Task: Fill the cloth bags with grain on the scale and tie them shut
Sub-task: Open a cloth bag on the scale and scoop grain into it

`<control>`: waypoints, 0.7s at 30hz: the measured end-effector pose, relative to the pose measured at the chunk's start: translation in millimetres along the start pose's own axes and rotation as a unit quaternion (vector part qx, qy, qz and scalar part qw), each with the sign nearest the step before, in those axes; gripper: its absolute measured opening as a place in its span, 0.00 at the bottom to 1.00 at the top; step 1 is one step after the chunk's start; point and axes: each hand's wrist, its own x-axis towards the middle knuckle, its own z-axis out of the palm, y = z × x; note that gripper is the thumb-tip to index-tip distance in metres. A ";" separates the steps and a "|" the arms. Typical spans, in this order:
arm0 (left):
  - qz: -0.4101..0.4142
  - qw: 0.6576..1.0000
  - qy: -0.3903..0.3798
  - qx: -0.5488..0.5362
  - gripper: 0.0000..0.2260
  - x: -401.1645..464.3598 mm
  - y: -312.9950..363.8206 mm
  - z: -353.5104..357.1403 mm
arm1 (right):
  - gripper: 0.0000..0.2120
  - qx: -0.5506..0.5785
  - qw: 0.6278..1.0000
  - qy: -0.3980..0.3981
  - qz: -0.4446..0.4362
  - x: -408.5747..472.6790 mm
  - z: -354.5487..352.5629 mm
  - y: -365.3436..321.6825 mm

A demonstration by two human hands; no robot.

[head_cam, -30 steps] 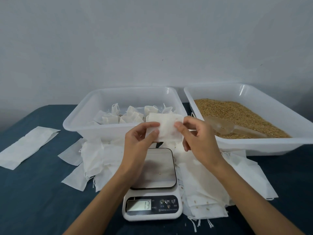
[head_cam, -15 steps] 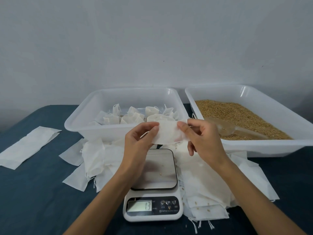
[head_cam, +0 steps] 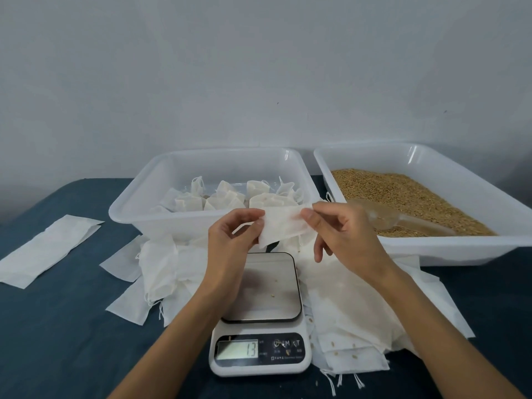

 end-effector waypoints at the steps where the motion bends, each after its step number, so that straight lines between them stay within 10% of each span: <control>1: 0.006 1.000 -0.002 0.004 0.06 0.4 0.6 -0.9 | 0.17 0.006 1.000 -0.027 0.011 0.3 -1.6 0.2; 11: 0.142 0.976 0.031 0.163 0.11 -2.9 12.6 -0.1 | 0.17 -0.015 0.994 -0.101 0.045 4.4 -16.6 -7.9; 17: 0.172 0.930 -0.169 0.276 0.36 -21.7 12.6 8.2 | 0.19 -0.158 0.965 -0.208 0.030 9.9 -27.1 -30.9; 21: 0.160 0.925 -0.159 0.306 0.34 -27.9 7.8 16.9 | 0.19 -0.195 0.945 -0.259 0.040 15.3 -27.0 -52.2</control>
